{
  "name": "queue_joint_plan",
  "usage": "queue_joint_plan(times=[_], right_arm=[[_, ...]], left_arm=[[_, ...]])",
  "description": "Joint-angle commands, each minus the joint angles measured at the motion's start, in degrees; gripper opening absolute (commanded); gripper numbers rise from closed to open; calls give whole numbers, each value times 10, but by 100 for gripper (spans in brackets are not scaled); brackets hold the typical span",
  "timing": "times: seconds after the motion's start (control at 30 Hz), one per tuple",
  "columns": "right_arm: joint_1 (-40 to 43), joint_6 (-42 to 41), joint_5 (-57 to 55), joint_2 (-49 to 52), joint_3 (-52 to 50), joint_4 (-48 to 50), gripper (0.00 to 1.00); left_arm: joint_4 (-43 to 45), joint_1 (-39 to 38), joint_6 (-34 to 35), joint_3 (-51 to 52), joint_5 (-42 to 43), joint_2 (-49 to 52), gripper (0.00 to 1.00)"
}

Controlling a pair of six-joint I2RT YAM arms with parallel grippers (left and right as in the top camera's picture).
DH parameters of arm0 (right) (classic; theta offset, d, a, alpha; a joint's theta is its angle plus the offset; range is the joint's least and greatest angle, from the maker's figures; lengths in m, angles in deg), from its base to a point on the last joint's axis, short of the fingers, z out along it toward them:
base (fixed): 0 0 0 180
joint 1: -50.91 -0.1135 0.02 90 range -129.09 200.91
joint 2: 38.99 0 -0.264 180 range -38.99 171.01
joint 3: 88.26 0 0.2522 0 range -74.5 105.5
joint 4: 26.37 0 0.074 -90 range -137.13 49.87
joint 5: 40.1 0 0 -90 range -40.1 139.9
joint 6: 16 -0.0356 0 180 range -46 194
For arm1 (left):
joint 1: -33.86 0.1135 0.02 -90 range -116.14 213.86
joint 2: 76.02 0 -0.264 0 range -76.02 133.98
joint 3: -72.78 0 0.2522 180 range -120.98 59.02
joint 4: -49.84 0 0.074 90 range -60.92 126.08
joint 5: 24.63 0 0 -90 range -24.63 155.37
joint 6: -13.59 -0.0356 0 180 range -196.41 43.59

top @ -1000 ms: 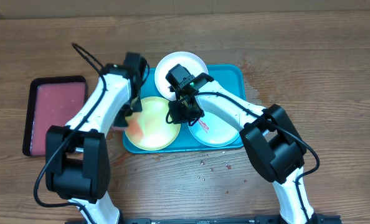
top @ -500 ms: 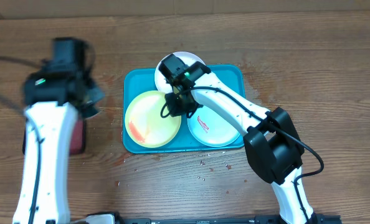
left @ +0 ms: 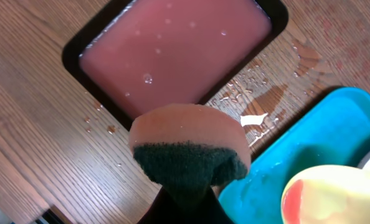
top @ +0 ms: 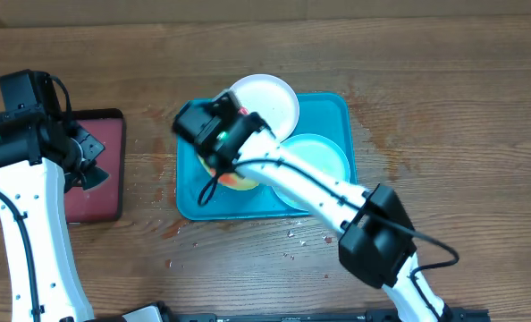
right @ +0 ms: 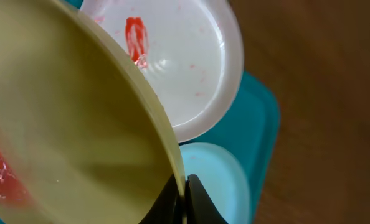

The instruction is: Clean dirty plates on tray and stack at the side

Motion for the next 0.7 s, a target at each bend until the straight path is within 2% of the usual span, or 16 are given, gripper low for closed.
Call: queue_joint_plan(times=[0.0, 0.1, 0.2, 0.67], right_arm=[[-37, 56, -202, -26, 20, 5, 4], [-65, 66, -288, -26, 20, 10, 4], [-80, 68, -324, -26, 20, 18, 4], [-79, 77, -318, -26, 20, 17, 4]], left_arm=[[3, 3, 7, 2, 12, -1, 4], [3, 3, 7, 2, 12, -1, 4], [3, 3, 7, 2, 12, -1, 4], [2, 3, 4, 2, 12, -1, 4]])
